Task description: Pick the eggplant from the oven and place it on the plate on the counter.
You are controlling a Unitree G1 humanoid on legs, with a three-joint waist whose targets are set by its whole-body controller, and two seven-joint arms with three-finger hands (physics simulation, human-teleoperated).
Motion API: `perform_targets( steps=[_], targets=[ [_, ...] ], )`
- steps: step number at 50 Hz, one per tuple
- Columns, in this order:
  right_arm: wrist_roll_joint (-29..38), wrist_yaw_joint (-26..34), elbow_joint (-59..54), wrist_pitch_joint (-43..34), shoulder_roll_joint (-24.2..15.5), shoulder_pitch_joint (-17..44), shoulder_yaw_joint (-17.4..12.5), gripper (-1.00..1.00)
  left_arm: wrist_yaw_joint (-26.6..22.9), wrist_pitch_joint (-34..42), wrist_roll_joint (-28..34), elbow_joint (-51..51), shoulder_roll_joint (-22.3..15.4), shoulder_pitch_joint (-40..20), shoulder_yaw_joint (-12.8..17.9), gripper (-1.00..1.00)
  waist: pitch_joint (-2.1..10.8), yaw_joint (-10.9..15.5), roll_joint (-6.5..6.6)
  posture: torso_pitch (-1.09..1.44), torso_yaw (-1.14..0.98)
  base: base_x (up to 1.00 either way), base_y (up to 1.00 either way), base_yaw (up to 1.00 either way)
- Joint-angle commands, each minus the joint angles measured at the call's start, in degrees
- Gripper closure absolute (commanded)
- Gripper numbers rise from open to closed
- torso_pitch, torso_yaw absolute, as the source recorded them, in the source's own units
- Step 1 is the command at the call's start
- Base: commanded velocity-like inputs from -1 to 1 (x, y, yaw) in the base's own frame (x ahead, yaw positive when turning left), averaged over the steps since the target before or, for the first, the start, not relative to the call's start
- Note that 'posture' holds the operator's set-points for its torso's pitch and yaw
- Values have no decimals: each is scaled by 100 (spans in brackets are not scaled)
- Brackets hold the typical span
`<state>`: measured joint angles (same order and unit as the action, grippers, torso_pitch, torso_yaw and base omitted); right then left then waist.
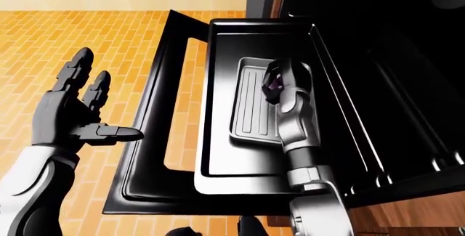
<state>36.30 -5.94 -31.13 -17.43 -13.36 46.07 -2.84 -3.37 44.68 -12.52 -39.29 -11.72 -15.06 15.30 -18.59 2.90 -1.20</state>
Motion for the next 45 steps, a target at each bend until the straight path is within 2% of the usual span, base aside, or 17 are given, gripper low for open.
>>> perform_targets(
  steps=[1,22,25,33,43,44,45],
  targets=[
    [93,-18,381,56,-79,178,-56,100,1,-176,-5,-186,-46,-101,48,-100,207,-2,5,81,0,0,0,0],
    [304,534,1469,-413,-98,187,-109,100,35,151,-84,-463,-110,-188,119,-100,259,-49,5,60,0,0,0,0],
    [408,788,1901,-672,-74,246,-76,100,34,133,-94,-424,-133,-227,130,-100,268,-58,-1,57,0,0,0,0],
    [703,1360,2761,-1102,37,367,-8,100,194,686,-383,-785,-301,-537,298,-100,297,-92,19,49,0,0,0,0],
    [929,1822,3431,-1367,163,500,57,100,349,876,-599,-910,-432,-673,349,-100,486,-135,55,39,0,0,0,0],
    [965,1891,3544,-1405,174,490,66,100,353,863,-605,-897,-438,-675,346,-100,642,-140,90,38,0,-6,0,0],
    [1012,1979,3676,-1467,188,482,78,100,365,889,-622,-910,-449,-691,347,-100,710,-190,112,37,0,-15,0,0]
  ],
)
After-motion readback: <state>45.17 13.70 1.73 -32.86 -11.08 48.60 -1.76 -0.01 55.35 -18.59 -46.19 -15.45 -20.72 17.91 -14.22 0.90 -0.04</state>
